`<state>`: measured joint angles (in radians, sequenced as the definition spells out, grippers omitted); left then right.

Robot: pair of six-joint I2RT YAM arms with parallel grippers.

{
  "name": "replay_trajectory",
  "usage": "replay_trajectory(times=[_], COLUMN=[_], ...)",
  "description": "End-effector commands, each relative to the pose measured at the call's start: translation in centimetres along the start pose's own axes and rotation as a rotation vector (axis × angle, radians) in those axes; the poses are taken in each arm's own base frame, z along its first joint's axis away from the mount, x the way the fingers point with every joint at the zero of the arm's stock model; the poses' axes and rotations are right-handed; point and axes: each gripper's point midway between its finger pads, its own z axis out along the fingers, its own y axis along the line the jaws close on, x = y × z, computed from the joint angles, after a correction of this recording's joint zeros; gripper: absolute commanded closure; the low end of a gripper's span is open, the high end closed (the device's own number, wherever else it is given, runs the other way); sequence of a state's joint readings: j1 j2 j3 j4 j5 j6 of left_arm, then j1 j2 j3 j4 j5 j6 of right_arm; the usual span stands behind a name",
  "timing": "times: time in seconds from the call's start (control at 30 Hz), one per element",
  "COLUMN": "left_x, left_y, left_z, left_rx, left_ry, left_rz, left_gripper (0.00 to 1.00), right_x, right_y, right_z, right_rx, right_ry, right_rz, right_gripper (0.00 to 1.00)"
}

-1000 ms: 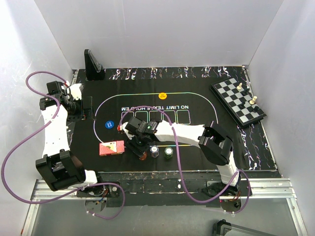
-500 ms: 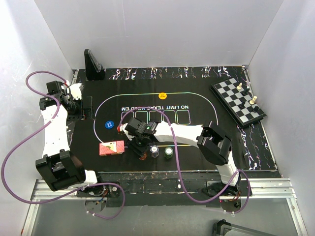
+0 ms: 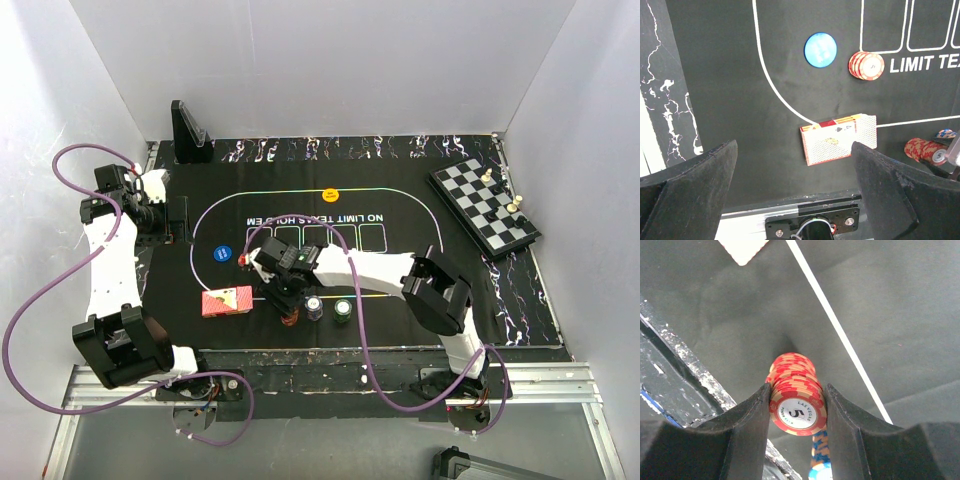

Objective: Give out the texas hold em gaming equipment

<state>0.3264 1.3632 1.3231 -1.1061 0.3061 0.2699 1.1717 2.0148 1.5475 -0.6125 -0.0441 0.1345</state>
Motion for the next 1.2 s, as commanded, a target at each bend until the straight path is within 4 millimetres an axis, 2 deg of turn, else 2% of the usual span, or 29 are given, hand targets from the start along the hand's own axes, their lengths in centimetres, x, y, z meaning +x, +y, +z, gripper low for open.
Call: replay_trajectory(times=[0.0, 0.23, 0.47, 0.63, 0.8, 0.97, 1.17], left_x=[-1.7, -1.7, -1.9, -2.6, -2.6, -2.5, -2.0], left_y=[0.0, 0.2, -0.2, -0.6, -0.9, -1.2, -1.7], left_z=[-2.0, -2.1, -1.2, 0.2, 1.0, 1.2, 1.4], left_rx=[-0.024, -0.034, 0.01, 0.076, 0.113, 0.135, 0.166], left_ry=[-0.084, -0.09, -0.084, -0.068, -0.058, -0.066, -0.063], left_rz=[0.042, 0.059, 0.066, 0.059, 0.068, 0.088, 0.087], left_gripper=[0.02, 0.02, 0.02, 0.02, 0.02, 0.02, 0.02], right_x=[-4.3, -7.4, -9.8, -9.8, -9.1, -7.2, -5.7], right_y=[-1.6, -6.6, -17.4, -24.8, -30.5, -34.1, -36.1], right_z=[-4.7, -7.4, -9.1, -8.3, -7.4, -5.5, -3.8], right_rx=[0.031, 0.086, 0.285, 0.356, 0.397, 0.41, 0.426], right_ry=[-0.138, -0.221, -0.286, -0.291, -0.283, -0.249, -0.208], right_rz=[0.039, 0.172, 0.366, 0.469, 0.559, 0.638, 0.682], right_gripper=[0.99, 0.99, 0.99, 0.99, 0.99, 0.99, 0.99])
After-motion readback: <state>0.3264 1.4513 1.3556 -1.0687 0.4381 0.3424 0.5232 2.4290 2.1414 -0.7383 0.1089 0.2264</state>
